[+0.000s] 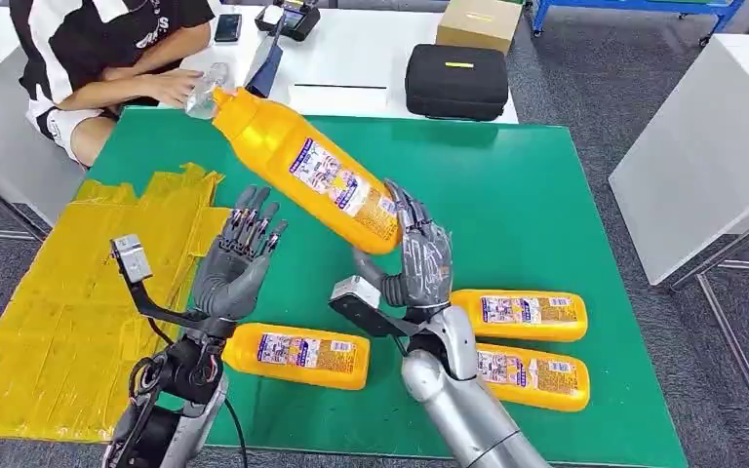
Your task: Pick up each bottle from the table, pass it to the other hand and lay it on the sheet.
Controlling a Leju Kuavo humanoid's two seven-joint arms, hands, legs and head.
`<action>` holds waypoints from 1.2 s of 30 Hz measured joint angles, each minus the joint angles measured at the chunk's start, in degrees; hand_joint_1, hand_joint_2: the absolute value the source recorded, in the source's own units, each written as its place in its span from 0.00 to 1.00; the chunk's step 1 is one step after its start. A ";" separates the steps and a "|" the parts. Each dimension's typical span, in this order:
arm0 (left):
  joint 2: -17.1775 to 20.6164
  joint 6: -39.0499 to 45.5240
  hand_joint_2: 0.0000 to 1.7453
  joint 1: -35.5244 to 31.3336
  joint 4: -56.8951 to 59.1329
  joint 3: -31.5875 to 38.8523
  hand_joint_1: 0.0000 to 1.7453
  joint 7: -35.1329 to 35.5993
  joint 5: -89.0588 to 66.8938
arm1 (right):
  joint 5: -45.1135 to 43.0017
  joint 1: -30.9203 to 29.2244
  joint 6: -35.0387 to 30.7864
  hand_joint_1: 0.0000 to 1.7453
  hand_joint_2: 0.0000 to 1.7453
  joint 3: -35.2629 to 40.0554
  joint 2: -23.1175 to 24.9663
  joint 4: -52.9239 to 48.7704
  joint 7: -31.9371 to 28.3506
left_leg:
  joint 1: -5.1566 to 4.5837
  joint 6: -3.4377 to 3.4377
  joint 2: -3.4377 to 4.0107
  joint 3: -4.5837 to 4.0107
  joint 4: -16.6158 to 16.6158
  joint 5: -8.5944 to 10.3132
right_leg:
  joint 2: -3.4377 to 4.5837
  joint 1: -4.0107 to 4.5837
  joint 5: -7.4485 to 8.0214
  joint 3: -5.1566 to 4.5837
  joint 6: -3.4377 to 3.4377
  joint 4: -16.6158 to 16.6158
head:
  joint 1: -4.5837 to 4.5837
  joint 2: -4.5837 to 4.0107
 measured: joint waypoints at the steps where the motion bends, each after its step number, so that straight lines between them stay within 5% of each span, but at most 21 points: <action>1: 0.02 0.07 1.00 -0.01 0.00 0.00 0.00 0.00 0.13 | -0.09 0.16 0.02 1.00 1.00 0.44 -0.07 -0.13 0.18 | 0.00 0.00 0.00 0.00 0.00 0.00 | 0.00 0.00 0.00 0.00 0.00 0.00 | 0.02 0.00; 36: 0.00 1.49 1.00 -0.52 1.73 -0.81 0.00 -0.24 2.43 | -0.44 2.39 3.45 1.00 1.00 10.12 -0.85 1.01 1.64 | 0.00 0.00 0.00 -0.01 0.00 0.00 | 0.00 0.00 0.00 0.00 0.00 0.00 | 0.02 0.00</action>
